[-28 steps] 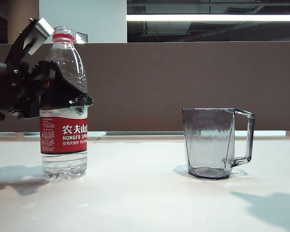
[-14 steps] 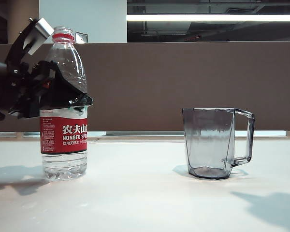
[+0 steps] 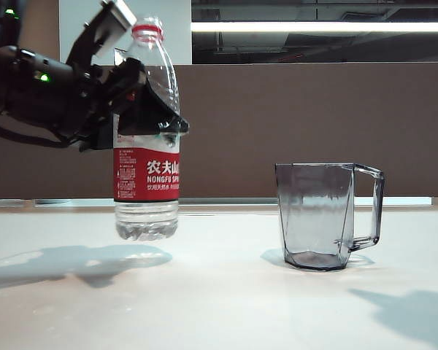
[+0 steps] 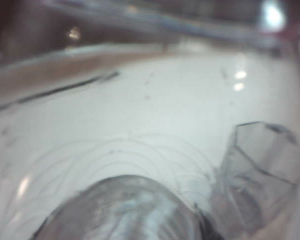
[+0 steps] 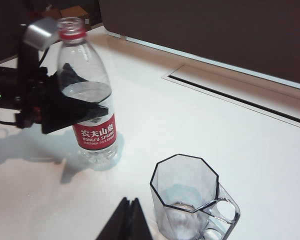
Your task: Pick up the mineral water bottle with the left hand on the table and pour water into the mug until it's half full.
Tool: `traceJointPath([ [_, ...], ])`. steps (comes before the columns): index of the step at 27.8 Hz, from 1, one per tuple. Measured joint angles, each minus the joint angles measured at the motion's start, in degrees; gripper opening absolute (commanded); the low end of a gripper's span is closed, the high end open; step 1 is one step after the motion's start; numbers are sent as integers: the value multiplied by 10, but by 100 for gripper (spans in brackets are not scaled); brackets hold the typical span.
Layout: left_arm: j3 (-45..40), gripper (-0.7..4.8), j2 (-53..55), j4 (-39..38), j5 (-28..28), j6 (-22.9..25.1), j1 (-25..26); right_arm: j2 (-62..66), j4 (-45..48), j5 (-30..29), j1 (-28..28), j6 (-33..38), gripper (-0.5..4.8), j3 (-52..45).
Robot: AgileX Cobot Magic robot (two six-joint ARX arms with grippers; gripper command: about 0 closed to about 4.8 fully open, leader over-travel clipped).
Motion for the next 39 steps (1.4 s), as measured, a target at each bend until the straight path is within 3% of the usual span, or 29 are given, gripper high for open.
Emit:
traceJointPath([
  [4,33,265,0,-83,-21,9,2,0,-4,0,0,0,-3,0],
  [8,58,213,0,-124,-24,42,-2,0,-37,0,0,0,-3,0],
  [13,91,214,0,-155,-79,99,-47,0,-62,2,0,0,-3,0],
  [19,100,214,5,-181,-151,150,-103,0,-62,48,0,14,-3,0],
  [32,147,214,34,-235,-215,219,-125,0,-74,51,0,16,-3,0],
  [36,197,215,70,-275,-242,294,-146,0,-75,51,0,16,-3,0],
  [39,233,215,104,-304,-265,325,-166,0,-75,51,0,16,-3,0],
])
